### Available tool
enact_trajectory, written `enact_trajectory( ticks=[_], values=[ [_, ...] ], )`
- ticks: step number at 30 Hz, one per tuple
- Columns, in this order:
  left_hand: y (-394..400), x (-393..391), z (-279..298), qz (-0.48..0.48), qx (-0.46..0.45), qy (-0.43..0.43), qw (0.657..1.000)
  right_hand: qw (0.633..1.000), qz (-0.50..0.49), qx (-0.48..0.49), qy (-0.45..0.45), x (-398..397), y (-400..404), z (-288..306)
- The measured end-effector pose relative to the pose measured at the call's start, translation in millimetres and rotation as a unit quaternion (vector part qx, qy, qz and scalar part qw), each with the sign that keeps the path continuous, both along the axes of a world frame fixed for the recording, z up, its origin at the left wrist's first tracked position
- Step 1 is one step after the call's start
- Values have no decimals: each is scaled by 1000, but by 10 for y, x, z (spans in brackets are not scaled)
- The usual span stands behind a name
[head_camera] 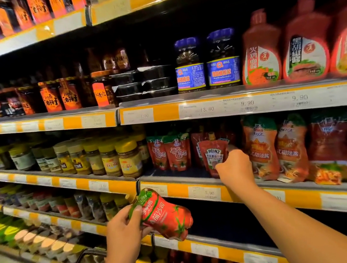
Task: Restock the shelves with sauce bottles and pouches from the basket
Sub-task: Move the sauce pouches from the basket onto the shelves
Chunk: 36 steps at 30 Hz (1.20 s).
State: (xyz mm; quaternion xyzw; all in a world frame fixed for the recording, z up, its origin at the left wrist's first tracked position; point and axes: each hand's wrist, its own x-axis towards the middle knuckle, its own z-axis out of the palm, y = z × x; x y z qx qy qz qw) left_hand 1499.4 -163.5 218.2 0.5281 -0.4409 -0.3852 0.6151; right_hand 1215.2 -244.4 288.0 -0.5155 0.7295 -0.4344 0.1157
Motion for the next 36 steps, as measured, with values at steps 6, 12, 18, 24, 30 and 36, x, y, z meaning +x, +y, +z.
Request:
enact_trajectory(
  ticks=[6,12,18,24,30,36],
  values=[
    [-104,-115,-108,-6,12,13,1000,1000,14,17,22,-34,-22,24],
    [-127,-190,-203,-17,13,8,1000,1000,3,-22,-12,-83,52,16],
    [-147,-206,-280,-22,11,2,1000,985,63,-160,17,-93,509,-130],
    [-148,-227,-407,-22,27,8,999,939,275,-198,52,178,996,-621],
    [-65,-275,-486,-55,49,7,997,954,298,10,21,355,980,-1174],
    [112,-412,-472,-132,57,-13,990,921,351,127,-108,392,1083,-1354]
  ],
)
